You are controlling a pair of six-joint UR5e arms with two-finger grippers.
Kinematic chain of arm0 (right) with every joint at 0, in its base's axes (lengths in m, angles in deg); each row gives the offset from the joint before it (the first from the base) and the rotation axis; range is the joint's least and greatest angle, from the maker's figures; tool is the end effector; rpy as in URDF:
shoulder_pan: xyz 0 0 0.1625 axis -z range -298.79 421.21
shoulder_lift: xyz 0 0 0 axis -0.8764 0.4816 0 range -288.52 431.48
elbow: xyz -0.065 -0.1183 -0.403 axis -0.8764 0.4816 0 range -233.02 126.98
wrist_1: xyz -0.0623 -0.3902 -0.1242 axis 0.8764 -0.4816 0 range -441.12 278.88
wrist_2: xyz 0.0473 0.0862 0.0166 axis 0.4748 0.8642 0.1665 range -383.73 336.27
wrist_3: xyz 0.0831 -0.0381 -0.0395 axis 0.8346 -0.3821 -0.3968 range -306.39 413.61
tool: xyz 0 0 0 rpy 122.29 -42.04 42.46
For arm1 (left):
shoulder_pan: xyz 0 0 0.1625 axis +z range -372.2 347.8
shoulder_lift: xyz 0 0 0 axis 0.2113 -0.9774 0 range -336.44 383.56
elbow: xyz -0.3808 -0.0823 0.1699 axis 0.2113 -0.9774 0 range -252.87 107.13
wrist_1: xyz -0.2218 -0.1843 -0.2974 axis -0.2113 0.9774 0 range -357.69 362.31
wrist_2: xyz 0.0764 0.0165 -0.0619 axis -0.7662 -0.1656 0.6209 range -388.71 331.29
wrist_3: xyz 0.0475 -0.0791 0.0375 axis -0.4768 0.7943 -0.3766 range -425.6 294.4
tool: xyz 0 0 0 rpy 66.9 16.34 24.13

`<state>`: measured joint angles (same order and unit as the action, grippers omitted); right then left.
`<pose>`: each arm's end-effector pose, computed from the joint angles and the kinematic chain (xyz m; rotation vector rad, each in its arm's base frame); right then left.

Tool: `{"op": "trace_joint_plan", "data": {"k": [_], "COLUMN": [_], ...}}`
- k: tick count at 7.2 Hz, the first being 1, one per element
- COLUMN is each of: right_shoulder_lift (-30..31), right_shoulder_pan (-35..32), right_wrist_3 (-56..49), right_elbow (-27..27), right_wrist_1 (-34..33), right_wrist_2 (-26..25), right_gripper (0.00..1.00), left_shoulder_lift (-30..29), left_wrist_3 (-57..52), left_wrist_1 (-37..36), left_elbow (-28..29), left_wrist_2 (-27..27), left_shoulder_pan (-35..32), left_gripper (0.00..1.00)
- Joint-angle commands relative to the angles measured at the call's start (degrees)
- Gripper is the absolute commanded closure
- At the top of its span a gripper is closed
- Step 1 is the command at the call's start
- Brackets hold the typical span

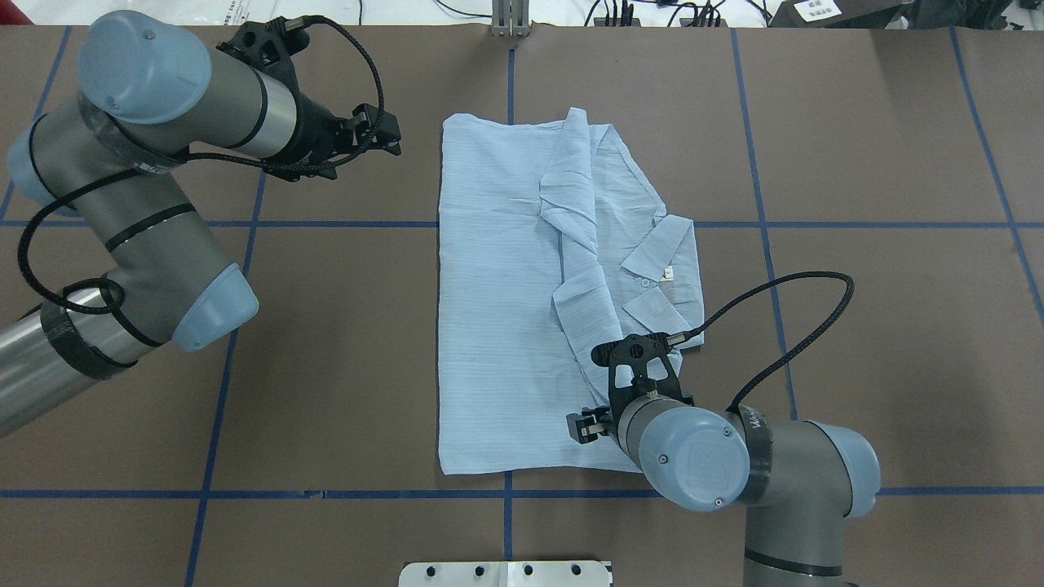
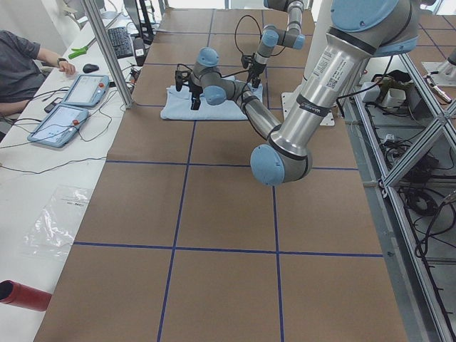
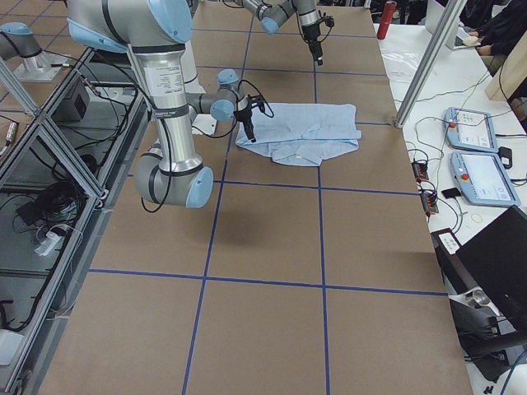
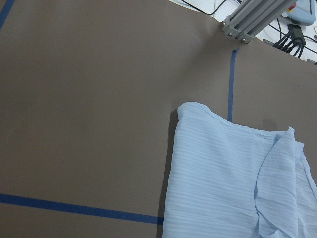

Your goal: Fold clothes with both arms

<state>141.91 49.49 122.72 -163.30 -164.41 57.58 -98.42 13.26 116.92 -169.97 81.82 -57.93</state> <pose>-0.5411 -0.2638 0.3069 0.3652 -0.7384 -0.0893 0.3885 -0.5394 0.2277 0.2426 1.1231 -0.3373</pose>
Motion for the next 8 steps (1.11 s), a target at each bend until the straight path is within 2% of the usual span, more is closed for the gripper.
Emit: {"op": "trace_joint_plan", "data": {"k": [1, 8], "right_shoulder_lift": [0.24, 1.03], "right_shoulder_pan": [0.03, -0.06], "right_wrist_3": [-1.87, -3.63], "right_elbow": [0.32, 0.59], "right_wrist_1": [-0.12, -1.17], "right_wrist_2": [-0.19, -0.01], "right_gripper": [0.0, 0.0], "left_shoulder_lift": [-0.01, -0.1], "left_wrist_3": [0.07, 0.16], "left_wrist_1": [0.0, 0.97], "left_elbow": [-0.02, 0.77], "left_wrist_2": [0.04, 0.04], "left_shoulder_pan": [0.46, 1.34], "left_gripper": [0.0, 0.0]}}
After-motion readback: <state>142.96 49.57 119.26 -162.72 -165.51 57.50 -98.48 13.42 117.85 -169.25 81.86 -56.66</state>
